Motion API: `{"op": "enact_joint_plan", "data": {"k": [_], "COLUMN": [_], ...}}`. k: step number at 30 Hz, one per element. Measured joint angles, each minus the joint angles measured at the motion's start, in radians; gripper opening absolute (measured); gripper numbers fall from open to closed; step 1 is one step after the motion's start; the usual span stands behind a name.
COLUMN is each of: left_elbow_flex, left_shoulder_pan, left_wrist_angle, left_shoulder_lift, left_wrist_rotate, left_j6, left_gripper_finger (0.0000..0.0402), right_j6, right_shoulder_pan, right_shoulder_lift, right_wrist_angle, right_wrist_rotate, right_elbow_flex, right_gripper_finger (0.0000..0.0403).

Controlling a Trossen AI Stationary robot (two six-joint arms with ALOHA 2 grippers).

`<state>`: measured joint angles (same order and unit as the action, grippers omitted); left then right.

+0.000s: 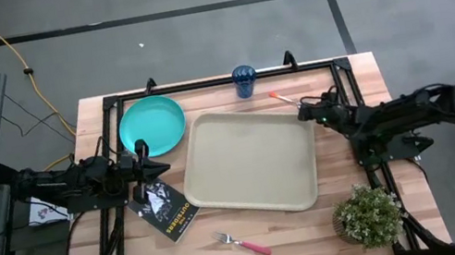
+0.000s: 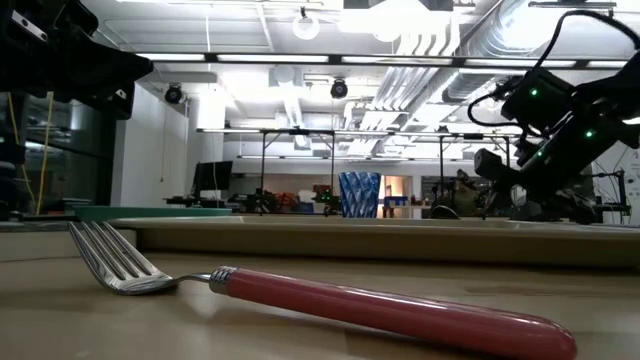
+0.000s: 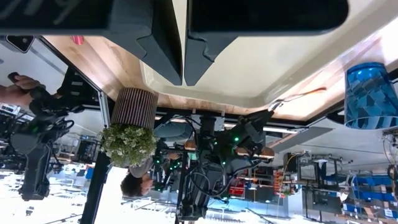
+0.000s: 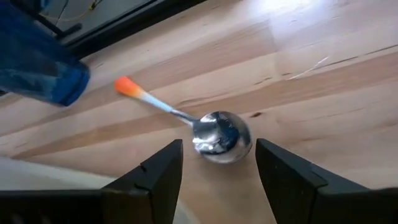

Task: Pick and place plate/cup/fork/spoon on tray
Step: Put the white orange spoon on the left side of the gray tray

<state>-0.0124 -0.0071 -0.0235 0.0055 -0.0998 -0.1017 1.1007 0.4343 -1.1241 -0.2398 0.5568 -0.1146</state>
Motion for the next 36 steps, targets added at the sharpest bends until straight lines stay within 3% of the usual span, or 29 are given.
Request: {"op": "enact_joint_plan", "data": {"k": [17,21,28,36], "left_elbow_flex": [0.000,0.000,0.000,0.000], "left_shoulder_pan": [0.000,0.000,0.000,0.000], "left_wrist_angle": [0.000,0.000,0.000,0.000], "left_shoulder_lift": [0.000,0.000,0.000,0.000], "left_wrist_rotate": [0.000,0.000,0.000,0.000], "left_j6": [0.000,0.000,0.000,0.000], "left_gripper_finger": [0.0000,0.0000,0.0000,0.0000], "right_j6": [0.018,0.017,-0.037,-0.150], "right_shoulder_pan": [0.077,0.083,0.083,0.083], "right_shoulder_lift": [-0.221,-0.248,-0.249,-0.197], "right_wrist_angle": [-0.199,-0.225,-0.239,-0.249], "right_wrist_rotate": [-0.004,0.009,0.030,0.091], "right_elbow_flex": [-0.007,-0.006,-0.003,-0.002], "right_gripper_finger": [0.0187,0.0148,0.0017,0.0005]}}
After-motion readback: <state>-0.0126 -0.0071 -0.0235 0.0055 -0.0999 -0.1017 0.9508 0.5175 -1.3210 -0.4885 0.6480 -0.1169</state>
